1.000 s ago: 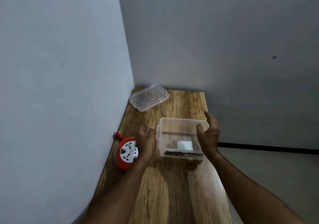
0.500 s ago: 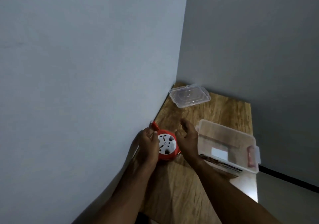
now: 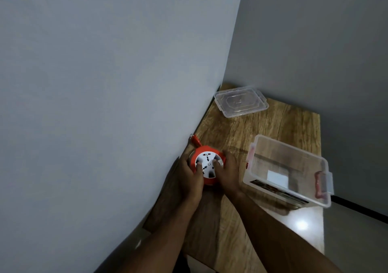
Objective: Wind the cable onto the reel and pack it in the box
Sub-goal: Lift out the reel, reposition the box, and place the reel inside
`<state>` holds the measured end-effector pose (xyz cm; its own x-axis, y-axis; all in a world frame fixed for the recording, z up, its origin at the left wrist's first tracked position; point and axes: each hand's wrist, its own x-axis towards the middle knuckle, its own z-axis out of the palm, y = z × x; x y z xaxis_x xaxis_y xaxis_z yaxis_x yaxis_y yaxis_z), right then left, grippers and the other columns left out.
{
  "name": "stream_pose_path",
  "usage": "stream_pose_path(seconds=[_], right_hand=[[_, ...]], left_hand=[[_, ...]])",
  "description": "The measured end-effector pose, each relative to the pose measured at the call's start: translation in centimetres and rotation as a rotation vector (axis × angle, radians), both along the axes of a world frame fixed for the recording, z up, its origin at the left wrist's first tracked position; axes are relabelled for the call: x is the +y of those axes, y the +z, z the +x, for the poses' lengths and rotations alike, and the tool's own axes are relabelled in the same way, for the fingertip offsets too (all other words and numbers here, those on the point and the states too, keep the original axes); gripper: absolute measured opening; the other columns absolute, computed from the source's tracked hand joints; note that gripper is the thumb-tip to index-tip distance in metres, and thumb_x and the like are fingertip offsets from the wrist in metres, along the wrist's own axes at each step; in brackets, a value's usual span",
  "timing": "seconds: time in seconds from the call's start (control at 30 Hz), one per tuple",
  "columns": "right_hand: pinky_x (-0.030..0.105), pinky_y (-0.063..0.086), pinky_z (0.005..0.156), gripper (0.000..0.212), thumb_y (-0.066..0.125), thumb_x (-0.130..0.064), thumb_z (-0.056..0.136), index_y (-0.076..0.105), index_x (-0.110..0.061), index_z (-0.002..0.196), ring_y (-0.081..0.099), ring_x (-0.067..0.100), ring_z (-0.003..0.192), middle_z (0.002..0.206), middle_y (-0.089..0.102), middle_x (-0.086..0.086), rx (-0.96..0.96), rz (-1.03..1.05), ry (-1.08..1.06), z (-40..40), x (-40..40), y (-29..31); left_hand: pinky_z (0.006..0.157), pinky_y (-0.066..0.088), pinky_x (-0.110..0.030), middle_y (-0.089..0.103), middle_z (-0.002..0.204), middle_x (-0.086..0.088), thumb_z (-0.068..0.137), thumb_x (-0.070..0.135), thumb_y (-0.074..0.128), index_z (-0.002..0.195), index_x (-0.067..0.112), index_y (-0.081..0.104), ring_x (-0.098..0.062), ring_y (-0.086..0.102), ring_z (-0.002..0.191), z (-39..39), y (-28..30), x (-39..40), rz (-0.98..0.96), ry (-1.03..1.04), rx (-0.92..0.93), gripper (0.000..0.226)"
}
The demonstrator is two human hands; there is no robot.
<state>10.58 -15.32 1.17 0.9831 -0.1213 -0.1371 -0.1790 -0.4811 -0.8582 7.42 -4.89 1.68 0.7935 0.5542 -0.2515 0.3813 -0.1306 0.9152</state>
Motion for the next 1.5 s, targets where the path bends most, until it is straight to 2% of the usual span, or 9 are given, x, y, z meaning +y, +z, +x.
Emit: stream_pose_path(seconds=[0.17,0.47,0.6,0.7,0.87,1.07,1.2,1.33,1.5], right_hand=[[0.036,0.041,0.105,0.065,0.068,-0.027,0.095,0.041,-0.014,0.152,0.047,0.027,0.139,0.152,0.048,0.008,0.056,0.049,-0.058,0.9,0.6,0.2],[0.046,0.055,0.097,0.058,0.073,-0.039,0.082,0.057,-0.025,0.136,0.057,0.019,0.123,0.133,0.061,-0.001,-0.194,0.067,-0.078,2.5,1.3,4.6],[0.053,0.051,0.103,0.060,0.072,-0.041,0.084,0.055,-0.025,0.139,0.051,0.021,0.129,0.138,0.059,0.000,-0.249,0.092,-0.132,3.8,-0.3,7.8],[0.055,0.046,0.105,0.063,0.071,-0.044,0.083,0.054,-0.024,0.141,0.041,0.023,0.132,0.137,0.057,0.000,-0.267,0.073,-0.221,4.4,-2.7,9.3],[0.049,0.046,0.102,0.064,0.066,-0.049,0.083,0.051,-0.028,0.142,0.035,0.024,0.131,0.137,0.054,0.002,-0.265,0.019,-0.360,3.8,-8.0,10.6],[0.054,0.049,0.101,0.053,0.068,-0.045,0.087,0.049,-0.030,0.134,0.053,0.029,0.125,0.134,0.056,0.004,-0.171,0.048,-0.528,1.5,-13.8,9.4],[0.051,0.058,0.090,0.049,0.067,-0.049,0.085,0.048,-0.025,0.122,0.065,0.026,0.111,0.121,0.063,0.003,-0.064,0.072,-0.575,-0.4,-16.2,8.1],[0.046,0.057,0.093,0.042,0.069,-0.030,0.094,0.046,-0.014,0.125,0.066,0.030,0.114,0.123,0.065,0.008,0.088,0.078,-0.570,-1.2,-17.4,7.0],[0.048,0.058,0.093,0.066,0.068,-0.027,0.093,0.030,-0.009,0.144,0.061,0.036,0.118,0.134,0.059,0.013,0.380,0.070,-0.480,-0.7,-18.5,6.8]], left_hand=[[0.101,0.055,-0.045,0.053,0.148,0.001,0.093,0.042,0.069,0.147,0.029,0.046,-0.023,0.056,0.130,-0.1,-0.7,0.1,-0.078,0.058,-0.050,0.059],[0.098,0.056,-0.042,0.056,0.145,0.010,0.093,0.042,0.070,0.146,0.034,0.049,-0.016,0.058,0.127,1.6,2.7,0.1,-0.054,0.140,-0.264,0.057],[0.095,0.057,-0.039,0.055,0.146,0.010,0.092,0.051,0.067,0.145,0.035,0.047,-0.017,0.060,0.125,3.4,5.7,-1.0,-0.015,0.066,-0.330,0.059],[0.094,0.058,-0.037,0.056,0.145,0.007,0.093,0.040,0.070,0.145,0.030,0.050,-0.016,0.060,0.124,5.0,7.4,-2.6,0.017,-0.034,-0.409,0.056],[0.078,0.042,0.002,0.057,0.135,0.012,0.094,0.028,0.071,0.142,0.023,0.054,-0.005,0.055,0.118,6.8,9.2,-6.9,0.083,-0.258,-0.482,0.051],[0.106,0.048,-0.032,0.059,0.142,0.002,0.089,0.009,0.073,0.139,0.019,0.057,-0.016,0.055,0.131,8.7,8.7,-12.0,0.143,-0.618,-0.533,0.054],[0.107,0.049,-0.031,0.063,0.136,0.000,0.078,-0.009,0.073,0.134,0.015,0.063,-0.014,0.056,0.128,9.3,8.2,-14.5,0.241,-0.781,-0.566,0.062],[0.111,0.045,-0.032,0.063,0.137,-0.001,0.073,-0.014,0.071,0.133,0.013,0.065,-0.013,0.055,0.130,10.1,7.3,-15.6,0.292,-0.945,-0.531,0.067],[0.111,0.041,-0.025,0.064,0.136,-0.005,0.073,-0.014,0.071,0.133,0.012,0.065,-0.017,0.056,0.129,10.4,6.3,-16.1,0.357,-1.092,-0.461,0.066]])
